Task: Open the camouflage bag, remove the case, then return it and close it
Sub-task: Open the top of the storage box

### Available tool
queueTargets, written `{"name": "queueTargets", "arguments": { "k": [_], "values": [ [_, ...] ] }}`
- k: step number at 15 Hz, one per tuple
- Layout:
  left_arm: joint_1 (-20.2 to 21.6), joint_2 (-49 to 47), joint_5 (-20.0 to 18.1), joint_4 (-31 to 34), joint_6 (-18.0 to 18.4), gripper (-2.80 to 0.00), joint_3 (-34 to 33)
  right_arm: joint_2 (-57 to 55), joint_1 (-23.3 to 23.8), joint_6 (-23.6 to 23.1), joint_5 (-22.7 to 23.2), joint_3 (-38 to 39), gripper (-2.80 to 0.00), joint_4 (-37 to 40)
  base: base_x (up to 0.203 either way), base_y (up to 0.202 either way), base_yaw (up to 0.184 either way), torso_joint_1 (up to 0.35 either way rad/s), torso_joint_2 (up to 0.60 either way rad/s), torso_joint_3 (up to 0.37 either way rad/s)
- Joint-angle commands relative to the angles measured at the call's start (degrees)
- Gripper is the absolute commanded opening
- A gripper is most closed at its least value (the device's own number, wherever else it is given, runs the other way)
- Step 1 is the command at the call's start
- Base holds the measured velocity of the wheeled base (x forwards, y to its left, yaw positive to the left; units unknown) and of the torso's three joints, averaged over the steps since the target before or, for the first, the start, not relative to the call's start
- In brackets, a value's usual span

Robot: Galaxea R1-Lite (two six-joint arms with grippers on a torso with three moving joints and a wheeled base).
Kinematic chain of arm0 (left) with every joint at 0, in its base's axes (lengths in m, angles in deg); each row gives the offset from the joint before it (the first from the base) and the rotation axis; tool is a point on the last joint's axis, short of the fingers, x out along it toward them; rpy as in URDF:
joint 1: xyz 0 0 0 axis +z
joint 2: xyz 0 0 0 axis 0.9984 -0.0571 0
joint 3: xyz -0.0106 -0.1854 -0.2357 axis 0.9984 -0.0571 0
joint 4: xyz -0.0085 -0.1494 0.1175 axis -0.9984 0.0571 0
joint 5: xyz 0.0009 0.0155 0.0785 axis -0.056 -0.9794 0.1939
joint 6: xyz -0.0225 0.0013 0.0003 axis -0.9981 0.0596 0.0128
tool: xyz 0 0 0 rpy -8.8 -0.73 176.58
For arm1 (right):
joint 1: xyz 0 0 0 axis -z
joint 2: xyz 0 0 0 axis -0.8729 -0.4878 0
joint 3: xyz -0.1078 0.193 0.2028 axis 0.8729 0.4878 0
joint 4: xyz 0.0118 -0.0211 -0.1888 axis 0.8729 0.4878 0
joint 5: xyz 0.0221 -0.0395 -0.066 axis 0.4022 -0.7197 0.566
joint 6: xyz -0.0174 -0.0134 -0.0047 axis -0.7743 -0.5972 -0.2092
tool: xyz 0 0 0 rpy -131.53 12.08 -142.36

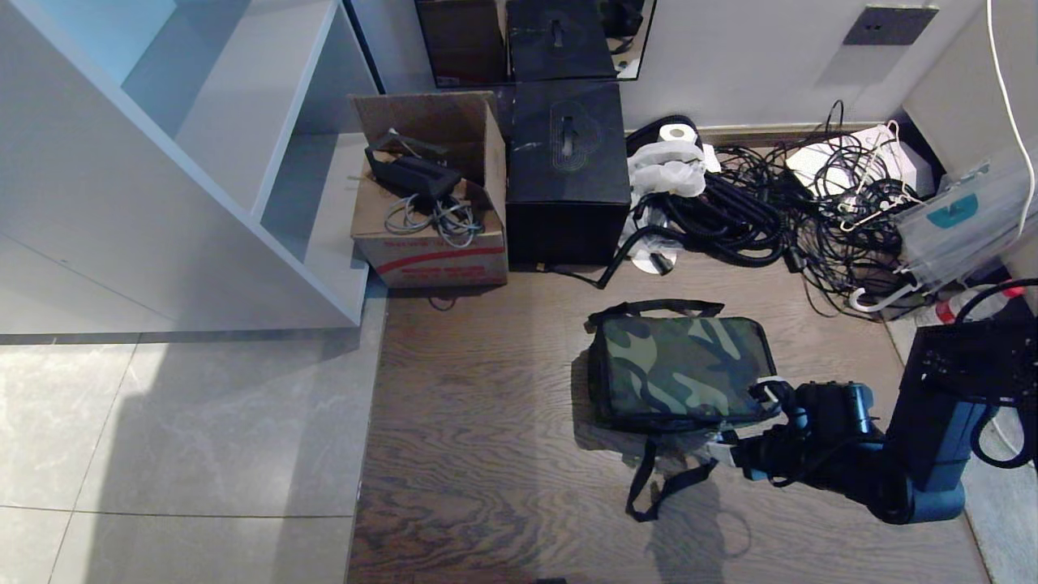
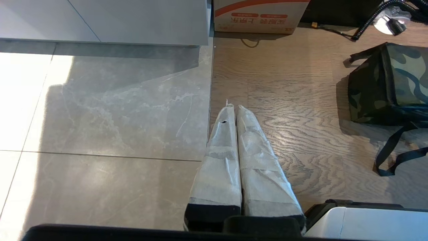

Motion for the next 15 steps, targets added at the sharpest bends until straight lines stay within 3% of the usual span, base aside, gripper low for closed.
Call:
{"name": "queueTargets", "arguments": {
  "k": [1, 3, 8, 12, 15],
  "values": [
    [0.0, 0.0, 0.0, 0.0, 0.0, -2.8, 0.0, -2.4, 0.2, 0.1, -3.4, -3.6, 0.0, -3.3, 0.0, 0.0, 0.0, 0.0, 0.0, 0.0],
    [0.0, 0.0, 0.0, 0.0, 0.0, -2.8, 0.0, -4.1, 0.4, 0.5, -5.6, -2.4, 0.0, -3.4, 0.0, 0.0, 0.0, 0.0, 0.0, 0.0],
    [0.0, 0.0, 0.0, 0.0, 0.0, -2.8, 0.0, -1.5, 0.4, 0.2, -5.2, -0.3, 0.0, -2.0, 0.0, 0.0, 0.0, 0.0, 0.0, 0.0],
    [0.0, 0.0, 0.0, 0.0, 0.0, -2.8, 0.0, 9.5, 1.3, 0.5, 1.5, 5.3, 0.0, 0.8, 0.0, 0.0, 0.0, 0.0, 0.0, 0.0],
    [0.0, 0.0, 0.0, 0.0, 0.0, -2.8, 0.0, 25.3, 3.9, 0.6, 6.4, 13.6, 0.0, 7.0, 0.0, 0.0, 0.0, 0.0, 0.0, 0.0]
  ]
}}
